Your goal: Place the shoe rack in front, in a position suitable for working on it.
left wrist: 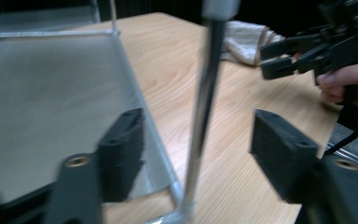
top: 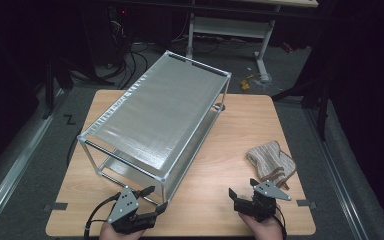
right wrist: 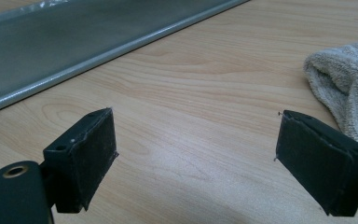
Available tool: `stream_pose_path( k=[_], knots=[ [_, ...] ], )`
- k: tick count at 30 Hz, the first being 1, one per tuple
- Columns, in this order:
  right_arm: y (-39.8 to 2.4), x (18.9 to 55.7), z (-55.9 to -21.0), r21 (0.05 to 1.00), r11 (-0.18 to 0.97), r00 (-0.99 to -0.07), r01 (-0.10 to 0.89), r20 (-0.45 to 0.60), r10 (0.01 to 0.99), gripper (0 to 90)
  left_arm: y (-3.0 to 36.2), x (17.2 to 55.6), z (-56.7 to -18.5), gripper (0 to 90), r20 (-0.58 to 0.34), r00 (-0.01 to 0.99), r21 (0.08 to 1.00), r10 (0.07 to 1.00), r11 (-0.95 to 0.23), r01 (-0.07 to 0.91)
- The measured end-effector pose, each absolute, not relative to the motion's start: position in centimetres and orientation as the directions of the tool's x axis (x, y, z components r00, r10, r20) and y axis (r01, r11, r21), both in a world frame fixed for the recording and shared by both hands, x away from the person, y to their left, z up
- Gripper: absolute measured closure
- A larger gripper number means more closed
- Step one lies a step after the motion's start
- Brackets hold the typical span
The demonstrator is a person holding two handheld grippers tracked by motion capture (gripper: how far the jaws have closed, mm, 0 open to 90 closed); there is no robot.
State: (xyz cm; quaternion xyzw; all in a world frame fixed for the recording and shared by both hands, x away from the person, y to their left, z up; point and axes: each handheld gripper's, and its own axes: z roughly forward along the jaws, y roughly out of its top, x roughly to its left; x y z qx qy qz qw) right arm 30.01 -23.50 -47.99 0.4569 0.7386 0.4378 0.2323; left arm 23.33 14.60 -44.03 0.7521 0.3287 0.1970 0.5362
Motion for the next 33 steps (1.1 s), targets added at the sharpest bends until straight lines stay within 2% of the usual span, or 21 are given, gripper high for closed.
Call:
stream_pose_path(
  k=[3, 5, 8, 15, 22, 33],
  knots=[
    [-23.4, 30.0, -48.0, 0.859, 0.206, -0.483, 0.469, 0.055, 0.874, 12.3, 13.8, 23.1, -43.8, 50.3, -0.037, 0.711, 0.936, 0.702, -0.225, 0.271],
    [-23.4, 30.0, -48.1, 0.859, 0.206, -0.485, 0.469, 0.055, 0.873, 12.4, 13.6, 23.1, -43.8, 52.4, -0.028, 0.713, 0.935, 0.701, -0.234, 0.266],
    [-23.3, 30.0, -48.2, 0.856, 0.208, -0.486, 0.474, 0.057, 0.872, 13.3, 13.1, 23.1, -43.8, 63.7, -0.006, 0.705, 0.936, 0.709, -0.244, 0.253],
    [-23.3, 30.0, -48.3, 0.851, 0.214, -0.492, 0.479, 0.059, 0.868, 13.8, 13.3, 23.1, -43.9, 79.7, 0.035, 0.683, 0.938, 0.73, -0.259, 0.229],
    [-23.3, 30.0, -48.3, 0.851, 0.219, -0.497, 0.477, 0.056, 0.866, 13.9, 14.5, 22.9, -43.9, 79.9, 0.026, 0.675, 0.939, 0.738, -0.25, 0.237],
    [-22.1, 30.8, -48.1, 0.851, 0.237, -0.533, 0.468, 0.058, 0.844, 14.2, 18.0, 21.5, -43.8, 80.0, 0.024, 0.604, 0.936, 0.797, -0.231, 0.268]
  ],
)
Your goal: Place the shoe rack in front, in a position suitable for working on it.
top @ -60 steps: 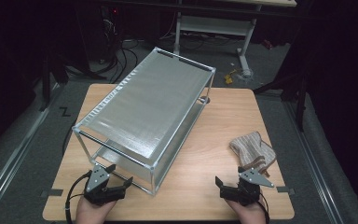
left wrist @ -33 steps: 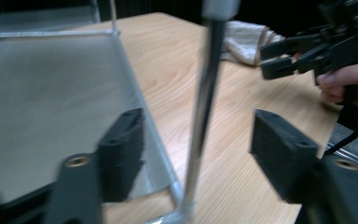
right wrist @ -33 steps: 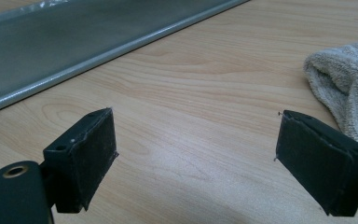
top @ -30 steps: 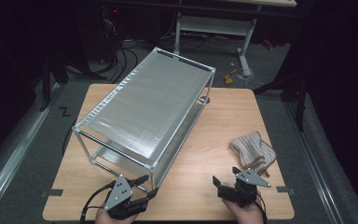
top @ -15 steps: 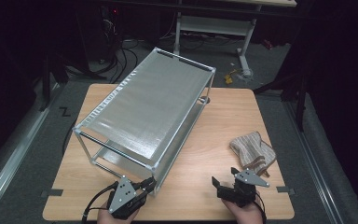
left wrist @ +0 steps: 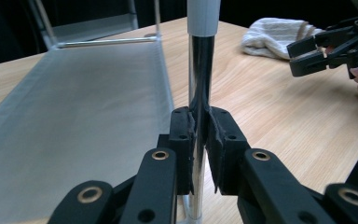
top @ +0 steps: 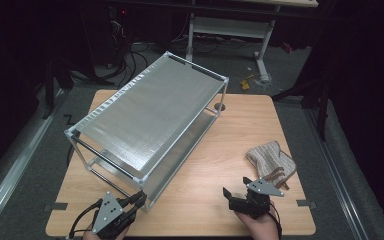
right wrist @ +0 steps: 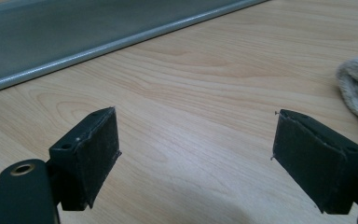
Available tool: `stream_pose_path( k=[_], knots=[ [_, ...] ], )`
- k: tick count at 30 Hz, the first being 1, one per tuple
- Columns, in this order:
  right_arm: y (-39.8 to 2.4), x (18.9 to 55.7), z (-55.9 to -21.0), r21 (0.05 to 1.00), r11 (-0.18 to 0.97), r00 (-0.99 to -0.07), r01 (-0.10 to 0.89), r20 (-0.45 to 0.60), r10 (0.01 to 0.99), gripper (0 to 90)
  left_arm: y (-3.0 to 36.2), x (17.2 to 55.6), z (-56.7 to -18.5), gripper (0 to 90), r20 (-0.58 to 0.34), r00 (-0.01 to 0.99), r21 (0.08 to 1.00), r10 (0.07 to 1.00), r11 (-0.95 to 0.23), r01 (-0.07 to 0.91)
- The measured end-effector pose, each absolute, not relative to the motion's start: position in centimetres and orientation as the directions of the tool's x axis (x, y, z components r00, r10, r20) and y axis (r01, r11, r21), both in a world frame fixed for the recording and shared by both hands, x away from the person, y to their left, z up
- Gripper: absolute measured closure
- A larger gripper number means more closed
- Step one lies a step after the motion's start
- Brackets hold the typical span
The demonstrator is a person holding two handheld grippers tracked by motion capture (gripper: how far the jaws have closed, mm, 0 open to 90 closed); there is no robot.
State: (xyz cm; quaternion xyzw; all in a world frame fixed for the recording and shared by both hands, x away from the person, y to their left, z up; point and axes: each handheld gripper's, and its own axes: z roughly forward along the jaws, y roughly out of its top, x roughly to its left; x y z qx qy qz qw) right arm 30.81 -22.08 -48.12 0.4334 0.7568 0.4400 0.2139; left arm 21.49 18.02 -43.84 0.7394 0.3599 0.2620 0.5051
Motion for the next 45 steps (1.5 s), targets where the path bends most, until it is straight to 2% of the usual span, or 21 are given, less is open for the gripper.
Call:
stream_pose_path(
  k=[15, 22, 23, 24, 25, 27, 28, 29, 31, 40, 41, 42, 44, 45],
  knots=[
    [-19.5, 33.2, -46.8, 0.879, 0.256, -0.582, 0.401, 0.029, 0.812, 15.0, 21.2, 18.7, -43.6, 80.1, 0.02, 0.539, 0.928, 0.842, -0.216, 0.303],
    [-17.1, 41.2, -43.2, 0.906, 0.228, -0.492, 0.357, -0.025, 0.87, 29.2, 22.1, 17.5, -43.4, 79.1, 0.04, 0.525, 0.927, 0.85, -0.228, 0.298],
    [-17.1, 41.2, -43.2, 0.906, 0.228, -0.492, 0.357, -0.025, 0.87, 29.2, 22.1, 17.5, -43.4, 78.2, 0.04, 0.525, 0.927, 0.85, -0.228, 0.298],
    [-16.8, 42.6, -42.9, 0.909, 0.218, -0.479, 0.356, -0.023, 0.878, 32.5, 22.0, 17.5, -43.5, 78.2, 0.041, 0.523, 0.928, 0.851, -0.227, 0.296],
    [-16.4, 45.5, -42.5, 0.916, 0.201, -0.446, 0.346, -0.027, 0.894, 36.8, 21.9, 17.5, -43.5, 77.1, 0.033, 0.519, 0.93, 0.854, -0.216, 0.297],
    [-16.0, 47.7, -42.5, 0.911, 0.202, -0.423, 0.36, -0.034, 0.905, 37.0, 21.9, 17.5, -43.5, 76.9, 0.033, 0.517, 0.931, 0.855, -0.215, 0.295],
    [-16.0, 47.7, -42.5, 0.911, 0.202, -0.423, 0.36, -0.034, 0.905, 37.0, 21.8, 17.5, -43.4, 76.9, 0.041, 0.516, 0.93, 0.856, -0.221, 0.293],
    [-15.6, 50.3, -42.8, 0.907, 0.202, -0.393, 0.369, -0.045, 0.919, 40.3, 21.7, 17.5, -43.5, 77.6, 0.047, 0.516, 0.93, 0.855, -0.225, 0.289],
    [-15.5, 51.8, -43.1, 0.909, 0.189, -0.373, 0.371, -0.04, 0.927, 43.0, 21.6, 17.6, -43.5, 79.3, 0.046, 0.521, 0.932, 0.852, -0.225, 0.286],
    [-14.9, 55.6, -43.1, 0.919, 0.184, -0.32, 0.349, -0.068, 0.945, 54.8, 21.7, 17.6, -43.5, 79.7, 0.03, 0.532, 0.933, 0.846, -0.214, 0.288],
    [-14.8, 55.9, -43.1, 0.92, 0.182, -0.324, 0.348, -0.064, 0.944, 60.3, 21.7, 17.6, -43.5, 79.8, 0.03, 0.532, 0.934, 0.846, -0.213, 0.288],
    [-14.6, 55.9, -43.0, 0.922, 0.195, -0.32, 0.333, -0.084, 0.944, 70.0, 21.6, 17.6, -43.5, 79.9, 0.028, 0.536, 0.933, 0.844, -0.214, 0.289],
    [-14.5, 55.9, -43.0, 0.924, 0.199, -0.321, 0.327, -0.089, 0.943, 72.9, 21.6, 17.6, -43.5, 80.0, 0.027, 0.54, 0.933, 0.841, -0.216, 0.288],
    [-14.6, 55.8, -42.9, 0.922, 0.202, -0.305, 0.33, -0.099, 0.947, 79.8, 21.5, 17.6, -43.4, 80.1, 0.03, 0.543, 0.933, 0.839, -0.219, 0.287]
  ],
)
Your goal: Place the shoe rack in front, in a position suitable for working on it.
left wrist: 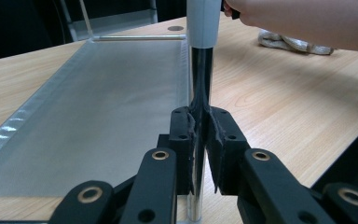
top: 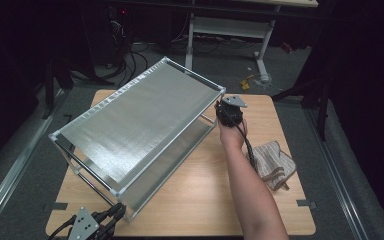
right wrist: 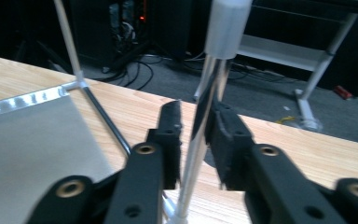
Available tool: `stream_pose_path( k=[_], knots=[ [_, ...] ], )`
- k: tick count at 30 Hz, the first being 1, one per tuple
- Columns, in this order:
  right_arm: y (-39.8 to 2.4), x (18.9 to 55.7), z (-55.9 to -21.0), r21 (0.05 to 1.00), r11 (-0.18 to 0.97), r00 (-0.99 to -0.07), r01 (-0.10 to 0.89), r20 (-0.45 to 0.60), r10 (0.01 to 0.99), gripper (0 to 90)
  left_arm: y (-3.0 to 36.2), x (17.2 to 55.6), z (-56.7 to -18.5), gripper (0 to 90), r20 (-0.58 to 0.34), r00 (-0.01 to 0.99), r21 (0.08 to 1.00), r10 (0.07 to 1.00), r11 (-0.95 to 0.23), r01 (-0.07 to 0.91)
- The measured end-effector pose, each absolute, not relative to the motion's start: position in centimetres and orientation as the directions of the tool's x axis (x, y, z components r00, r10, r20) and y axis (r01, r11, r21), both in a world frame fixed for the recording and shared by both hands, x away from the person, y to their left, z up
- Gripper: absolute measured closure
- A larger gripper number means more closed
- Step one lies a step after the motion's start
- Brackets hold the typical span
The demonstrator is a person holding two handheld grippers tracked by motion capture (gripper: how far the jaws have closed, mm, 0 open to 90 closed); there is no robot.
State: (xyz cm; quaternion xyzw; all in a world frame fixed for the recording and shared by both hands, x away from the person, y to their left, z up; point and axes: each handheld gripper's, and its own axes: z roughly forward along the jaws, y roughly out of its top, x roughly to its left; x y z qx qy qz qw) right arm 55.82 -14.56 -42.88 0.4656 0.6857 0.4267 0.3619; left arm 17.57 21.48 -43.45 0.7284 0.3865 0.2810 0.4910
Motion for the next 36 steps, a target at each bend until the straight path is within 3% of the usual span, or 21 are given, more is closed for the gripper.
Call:
stream_pose_path(
  k=[8, 18, 30, 36],
  knots=[
    [-17.0, 55.4, -42.4, 0.912, 0.192, -0.288, 0.362, -0.086, 0.954, 80.4, 19.1, 17.6, -43.3, 80.2, 0.029, 0.606, 0.93, 0.795, -0.243, 0.275],
    [-24.1, 53.9, -42.1, 0.907, 0.157, -0.215, 0.392, -0.076, 0.974, 80.2, 14.4, 18.5, -43.1, 80.1, 0.045, 0.705, 0.924, 0.707, -0.298, 0.24],
    [-26.4, 54.7, -42.1, 0.907, 0.143, -0.167, 0.397, -0.082, 0.983, 79.8, 12.2, 20.0, -43.0, 80.2, 0.039, 0.724, 0.924, 0.688, -0.302, 0.236],
    [-27.2, 54.5, -41.5, 0.906, 0.145, -0.184, 0.397, -0.076, 0.98, 67.0, 13.0, 21.0, -43.0, 80.2, 0.044, 0.706, 0.924, 0.707, -0.297, 0.24]
  ],
)
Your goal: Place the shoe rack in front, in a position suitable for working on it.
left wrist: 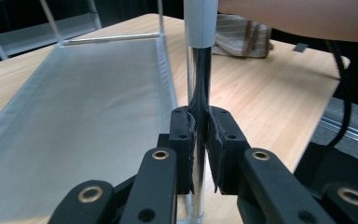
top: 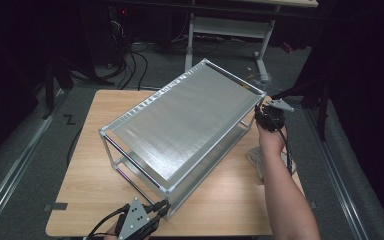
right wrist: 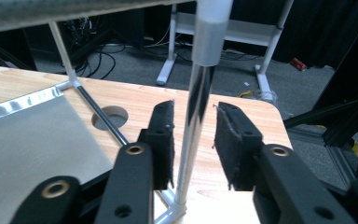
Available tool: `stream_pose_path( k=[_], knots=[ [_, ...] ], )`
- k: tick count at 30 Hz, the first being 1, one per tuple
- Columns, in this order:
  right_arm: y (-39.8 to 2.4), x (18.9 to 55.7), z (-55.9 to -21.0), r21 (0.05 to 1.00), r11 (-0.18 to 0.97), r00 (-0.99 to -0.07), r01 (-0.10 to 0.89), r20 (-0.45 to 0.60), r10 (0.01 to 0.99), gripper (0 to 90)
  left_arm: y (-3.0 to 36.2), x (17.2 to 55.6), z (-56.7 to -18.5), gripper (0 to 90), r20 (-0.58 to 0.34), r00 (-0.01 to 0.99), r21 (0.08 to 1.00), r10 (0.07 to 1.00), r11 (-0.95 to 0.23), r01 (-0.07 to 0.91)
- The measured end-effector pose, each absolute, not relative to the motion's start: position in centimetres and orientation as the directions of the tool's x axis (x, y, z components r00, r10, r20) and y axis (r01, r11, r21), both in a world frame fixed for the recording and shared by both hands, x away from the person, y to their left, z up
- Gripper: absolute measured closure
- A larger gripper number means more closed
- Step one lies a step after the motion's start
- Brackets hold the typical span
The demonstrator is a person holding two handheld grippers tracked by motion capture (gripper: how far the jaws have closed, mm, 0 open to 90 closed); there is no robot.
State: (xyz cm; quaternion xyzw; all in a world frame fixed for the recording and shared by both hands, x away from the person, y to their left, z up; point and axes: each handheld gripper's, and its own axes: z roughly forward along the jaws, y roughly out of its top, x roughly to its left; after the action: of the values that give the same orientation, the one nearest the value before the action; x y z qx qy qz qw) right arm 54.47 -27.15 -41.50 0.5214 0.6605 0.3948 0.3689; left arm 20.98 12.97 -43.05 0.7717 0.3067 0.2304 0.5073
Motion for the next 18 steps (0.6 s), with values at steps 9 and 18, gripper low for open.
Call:
stream_pose_path(
  k=[9, 18],
  knots=[
    [-27.9, 51.4, -41.2, 0.902, 0.134, -0.235, 0.412, -0.037, 0.971, 57.6, 14.6, 21.0, -43.1, 79.9, 0.056, 0.685, 0.925, 0.727, -0.296, 0.238],
    [-28.9, 49.1, -41.2, 0.897, 0.172, -0.257, 0.406, -0.069, 0.964, 57.3, 15.3, 21.2, -43.1, 79.8, 0.055, 0.693, 0.924, 0.719, -0.299, 0.237]
  ],
)
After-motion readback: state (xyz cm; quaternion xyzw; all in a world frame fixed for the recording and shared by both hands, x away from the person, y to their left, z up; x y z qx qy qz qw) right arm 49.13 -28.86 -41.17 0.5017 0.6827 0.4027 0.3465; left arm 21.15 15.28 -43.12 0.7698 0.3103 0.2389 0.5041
